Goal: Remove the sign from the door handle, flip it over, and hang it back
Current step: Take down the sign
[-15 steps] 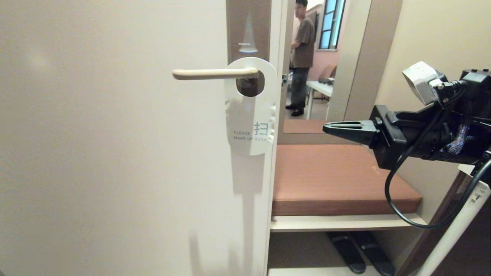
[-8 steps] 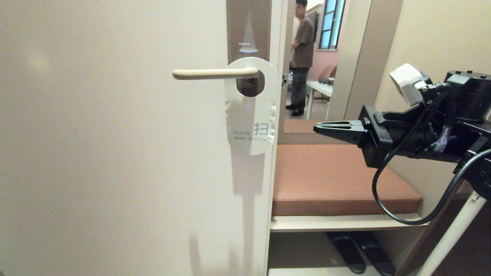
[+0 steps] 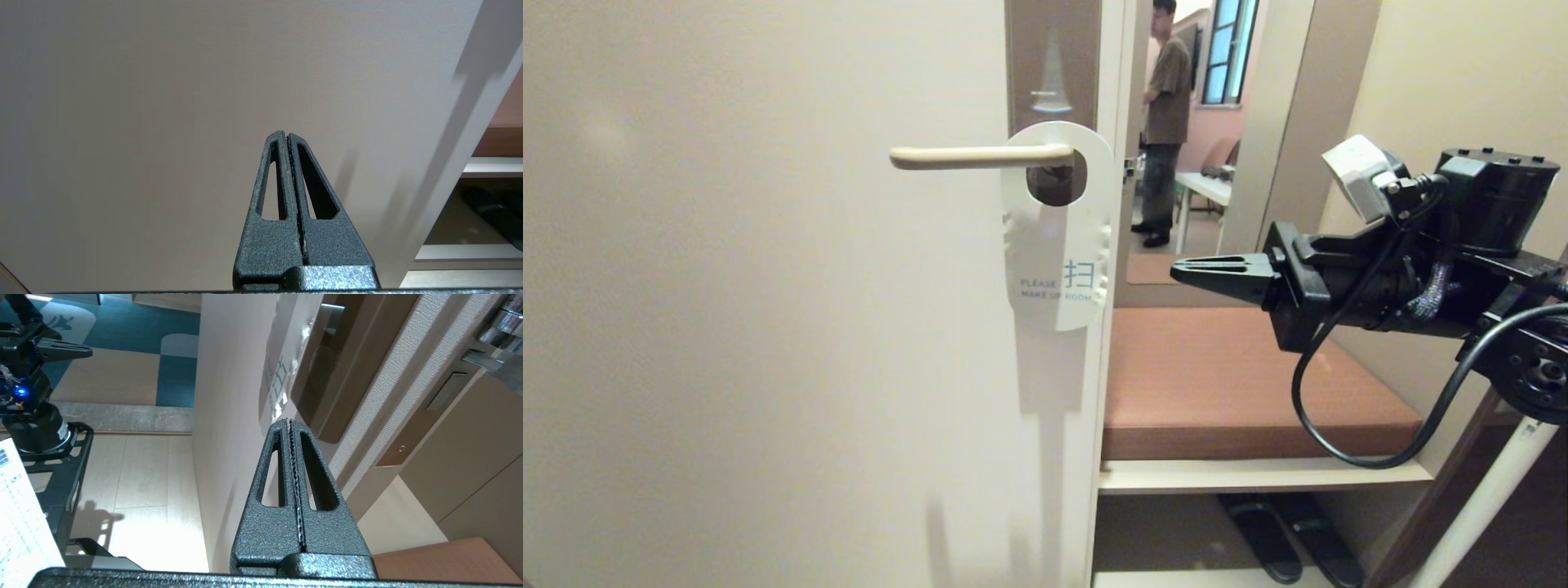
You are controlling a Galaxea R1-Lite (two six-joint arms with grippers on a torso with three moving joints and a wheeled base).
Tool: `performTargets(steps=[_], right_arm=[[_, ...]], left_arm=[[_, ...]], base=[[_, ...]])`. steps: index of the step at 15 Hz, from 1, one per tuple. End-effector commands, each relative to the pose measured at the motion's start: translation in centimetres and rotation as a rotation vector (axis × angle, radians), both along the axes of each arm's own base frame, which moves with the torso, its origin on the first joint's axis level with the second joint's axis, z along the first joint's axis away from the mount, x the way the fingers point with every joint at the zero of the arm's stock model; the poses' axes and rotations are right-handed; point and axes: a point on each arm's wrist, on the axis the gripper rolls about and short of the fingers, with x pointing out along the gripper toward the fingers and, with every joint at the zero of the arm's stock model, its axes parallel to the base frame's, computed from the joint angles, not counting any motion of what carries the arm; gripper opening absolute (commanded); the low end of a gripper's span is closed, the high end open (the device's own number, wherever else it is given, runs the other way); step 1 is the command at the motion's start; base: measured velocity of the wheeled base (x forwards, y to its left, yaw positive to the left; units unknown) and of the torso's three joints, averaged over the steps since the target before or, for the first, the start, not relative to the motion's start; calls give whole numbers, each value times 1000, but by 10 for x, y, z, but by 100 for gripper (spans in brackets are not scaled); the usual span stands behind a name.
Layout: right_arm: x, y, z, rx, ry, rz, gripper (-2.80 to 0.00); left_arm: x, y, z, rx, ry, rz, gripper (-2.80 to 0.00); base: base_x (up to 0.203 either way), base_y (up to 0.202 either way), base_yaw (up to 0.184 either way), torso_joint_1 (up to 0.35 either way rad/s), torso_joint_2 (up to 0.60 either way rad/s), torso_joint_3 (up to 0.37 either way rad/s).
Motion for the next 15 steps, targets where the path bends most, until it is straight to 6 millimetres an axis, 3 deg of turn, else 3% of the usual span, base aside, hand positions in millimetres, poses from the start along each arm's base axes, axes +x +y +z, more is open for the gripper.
performTargets(steps=[1, 12, 13, 15], right_arm=[[2, 4, -2, 0, -1, 14, -280], [10, 14, -7, 3, -10, 37, -280], [11, 15, -9, 2, -6, 37, 0], [14, 16, -9, 2, -11, 38, 0]], left_arm=[[0, 0, 0, -1, 0, 1, -280], [0, 0, 0, -1, 0, 1, -280], [0, 0, 0, -1, 0, 1, -280], [0, 0, 0, -1, 0, 1, -280]], base=[[0, 0, 0, 0, 0, 0], [0, 0, 0, 0, 0, 0], [0, 0, 0, 0, 0, 0], [0, 0, 0, 0, 0, 0]])
